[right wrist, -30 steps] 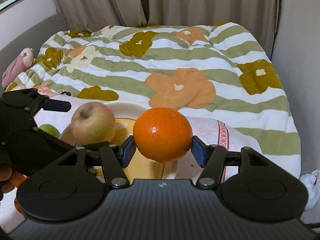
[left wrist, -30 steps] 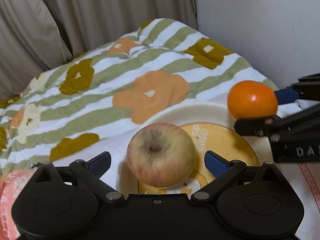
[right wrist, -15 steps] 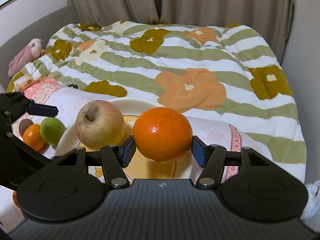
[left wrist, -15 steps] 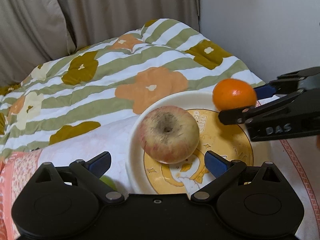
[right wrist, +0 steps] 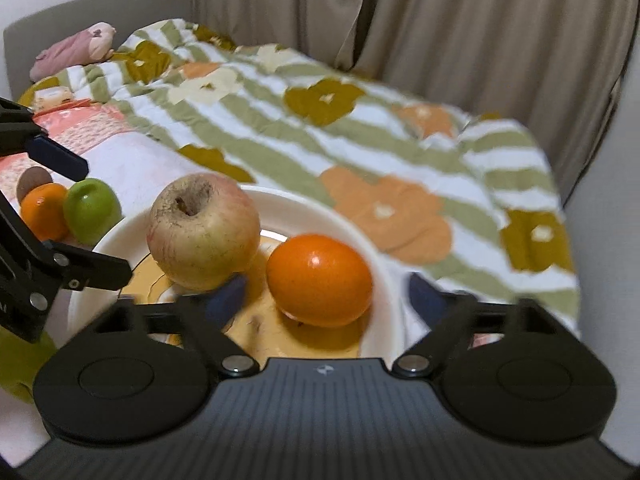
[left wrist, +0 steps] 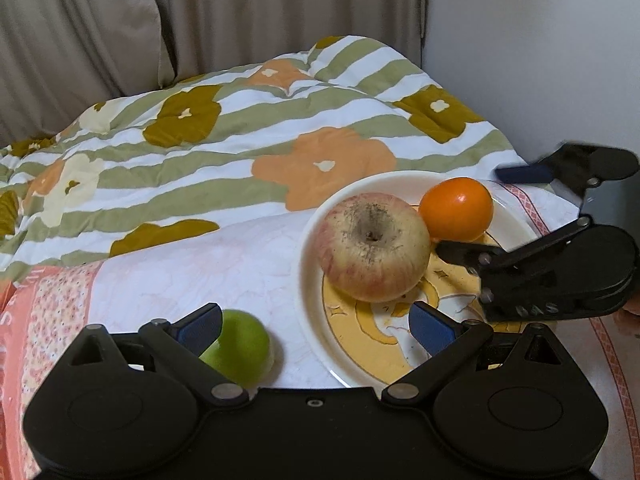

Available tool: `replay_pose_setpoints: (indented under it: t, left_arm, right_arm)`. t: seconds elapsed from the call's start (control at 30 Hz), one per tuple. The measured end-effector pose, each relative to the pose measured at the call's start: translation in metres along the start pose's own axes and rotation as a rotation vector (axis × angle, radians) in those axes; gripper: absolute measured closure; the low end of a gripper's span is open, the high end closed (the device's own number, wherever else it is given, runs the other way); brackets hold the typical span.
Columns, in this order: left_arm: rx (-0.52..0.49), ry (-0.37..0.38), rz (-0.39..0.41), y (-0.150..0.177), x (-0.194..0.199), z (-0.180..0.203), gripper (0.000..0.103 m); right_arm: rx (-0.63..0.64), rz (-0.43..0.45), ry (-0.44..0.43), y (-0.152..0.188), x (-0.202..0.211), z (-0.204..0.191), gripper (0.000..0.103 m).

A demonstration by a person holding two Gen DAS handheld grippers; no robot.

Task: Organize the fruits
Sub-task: 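Lower the apple into the bowl and open the left tool while the right tool releases the orange, then withdraw both tools from the bowl toward the loose fruit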

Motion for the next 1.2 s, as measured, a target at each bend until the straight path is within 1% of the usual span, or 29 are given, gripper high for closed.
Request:
replay_pose_setpoints:
  t: [0.07,0.2,0.37,0.5,0.6,0.73,0.83,0.93,1.03,1.2]
  left_arm:
    - [0.012,0.004,-0.001,0.001,0.005,-0.003,0.002]
    - [0.030,0.009,0.007,0.002,0.015,-0.010,0.002]
    - [0.042,0.012,0.029,0.004,0.031,-0.018,0.002]
    - [0.049,0.016,0.052,0.007,0.045,-0.029,0.002]
    - [0.060,0.028,0.070,0.012,0.058,-0.040,0.002]
    - [0.071,0.012,0.067,0.019,0.077,-0.057,0.002]
    - [0.091,0.030,0.081,0.027,0.095,-0.073,0.002]
    - [0.109,0.033,0.095,0.037,0.110,-0.089,0.002]
    - [0.118,0.034,0.120,0.048,0.126,-0.102,0.002]
    - [0.106,0.021,0.180,0.071,0.147,-0.117,0.002]
  right_arm:
    - [-0.008,0.017,0.001,0.000,0.008,-0.001,0.000]
    - [-0.079,0.032,-0.006,-0.004,0.023,0.002,0.000]
    - [-0.134,0.032,0.030,-0.008,0.039,0.003,0.000]
    - [-0.193,0.051,0.041,-0.011,0.059,0.000,0.000]
    - [-0.228,0.066,0.066,-0.014,0.078,-0.008,0.000]
    - [-0.281,0.087,0.098,-0.020,0.107,-0.025,0.000]
    - [-0.321,0.095,0.120,-0.024,0.132,-0.045,0.000]
    - [-0.342,0.100,0.143,-0.028,0.150,-0.068,0.000]
    - [-0.360,0.109,0.163,-0.029,0.165,-0.090,0.000]
    - [-0.403,0.126,0.184,-0.026,0.181,-0.123,0.000]
Point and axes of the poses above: each gripper's, at about its wrist camera, not at the fingertips, and x roughly against the way its jaws point, z to its right, y to its underside, the point moved 1 cm from there along -x, roughly the way its jaws point, and after that the axes turned 13 degrees about -y, right-handed, at the moved point
